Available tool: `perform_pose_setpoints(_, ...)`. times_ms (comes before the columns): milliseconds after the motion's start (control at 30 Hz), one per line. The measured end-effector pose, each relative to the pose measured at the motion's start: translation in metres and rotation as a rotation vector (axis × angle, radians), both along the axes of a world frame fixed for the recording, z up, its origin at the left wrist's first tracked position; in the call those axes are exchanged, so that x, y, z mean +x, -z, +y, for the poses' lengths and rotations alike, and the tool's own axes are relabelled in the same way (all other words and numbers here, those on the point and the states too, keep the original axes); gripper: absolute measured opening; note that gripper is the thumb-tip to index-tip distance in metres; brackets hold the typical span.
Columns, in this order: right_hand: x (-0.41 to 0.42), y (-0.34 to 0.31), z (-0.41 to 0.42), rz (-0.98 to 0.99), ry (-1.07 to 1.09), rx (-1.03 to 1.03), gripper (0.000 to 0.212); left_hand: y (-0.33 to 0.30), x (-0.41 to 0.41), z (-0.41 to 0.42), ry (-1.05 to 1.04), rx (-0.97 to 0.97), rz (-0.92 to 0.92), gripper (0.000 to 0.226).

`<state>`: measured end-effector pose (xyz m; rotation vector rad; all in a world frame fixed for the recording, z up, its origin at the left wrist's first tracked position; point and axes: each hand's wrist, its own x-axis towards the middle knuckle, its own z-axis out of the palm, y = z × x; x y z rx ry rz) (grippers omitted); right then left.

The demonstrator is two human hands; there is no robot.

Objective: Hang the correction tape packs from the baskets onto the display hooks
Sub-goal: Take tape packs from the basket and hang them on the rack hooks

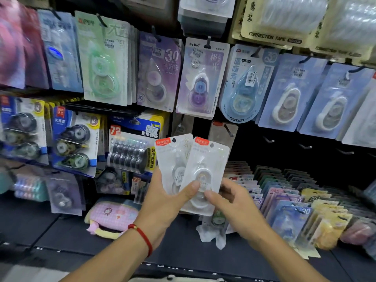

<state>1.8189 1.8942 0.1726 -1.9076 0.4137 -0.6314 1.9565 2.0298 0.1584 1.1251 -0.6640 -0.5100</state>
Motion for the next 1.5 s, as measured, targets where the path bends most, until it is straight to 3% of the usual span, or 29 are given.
perform_pose_setpoints(133,0.001,0.003,-0.014,-0.131,0.161,0.126,0.032,0.004,0.006,0.000,-0.052,0.044,0.064,0.051)
perform_pose_setpoints(300,0.001,0.005,-0.036,-0.195,0.313,0.228,0.035,0.012,0.014,0.002,-0.024,0.064,0.052,0.047)
perform_pose_setpoints(433,0.005,0.007,-0.039,-0.210,0.315,0.272,0.025,0.013,0.014,0.001,-0.016,0.060,0.038,0.046)
perform_pose_setpoints(633,0.006,0.002,-0.034,-0.272,0.309,0.213,0.031,0.010,0.013,0.003,-0.031,0.063,0.044,0.043)
perform_pose_setpoints(800,0.008,0.025,-0.034,-0.298,0.402,0.165,0.015,0.010,0.013,0.006,-0.020,0.065,0.046,0.042)
perform_pose_setpoints(1000,0.054,0.040,-0.077,-0.211,0.513,0.120,0.025,0.014,0.014,0.005,0.016,0.044,0.073,0.044)
perform_pose_setpoints(1367,0.098,0.035,-0.128,-0.060,0.547,0.498,0.063,0.020,0.012,0.000,0.056,0.030,0.077,0.036)
perform_pose_setpoints(1500,0.069,0.032,-0.085,-0.064,0.357,0.493,0.028,0.020,0.007,-0.002,0.079,0.085,-0.014,0.033)
